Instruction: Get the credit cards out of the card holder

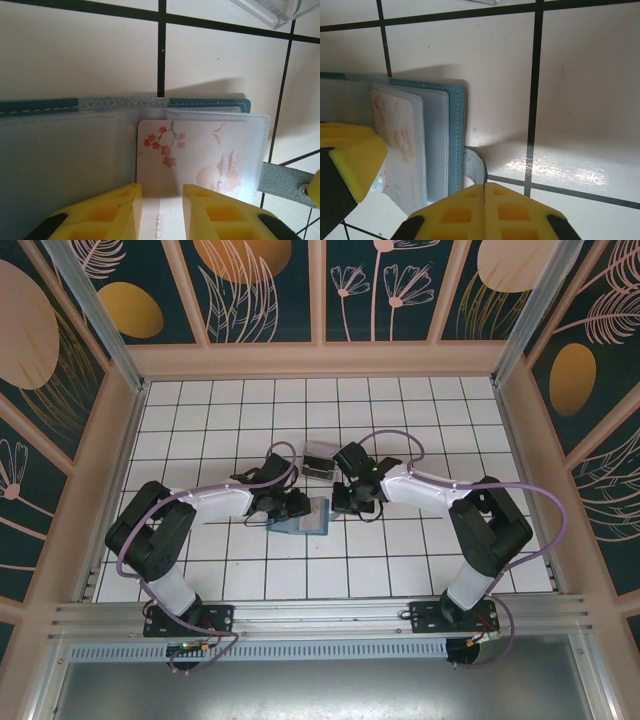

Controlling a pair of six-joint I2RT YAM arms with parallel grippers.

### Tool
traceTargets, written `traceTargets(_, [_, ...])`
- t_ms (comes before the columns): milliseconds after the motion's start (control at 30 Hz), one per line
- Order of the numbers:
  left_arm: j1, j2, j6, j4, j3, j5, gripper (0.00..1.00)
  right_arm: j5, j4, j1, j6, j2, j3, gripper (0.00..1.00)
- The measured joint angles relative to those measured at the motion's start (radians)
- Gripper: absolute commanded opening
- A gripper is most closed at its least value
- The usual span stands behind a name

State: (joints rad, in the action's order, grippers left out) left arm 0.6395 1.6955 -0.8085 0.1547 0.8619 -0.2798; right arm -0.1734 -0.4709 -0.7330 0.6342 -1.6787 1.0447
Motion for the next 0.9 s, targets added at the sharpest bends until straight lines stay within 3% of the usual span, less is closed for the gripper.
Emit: traceTargets(900, [0.000, -0.038, 0.000, 0.025, 0.000, 0.032, 0.37, 0.000, -0.007, 0.000, 0.000, -0.009, 0.000, 0.00])
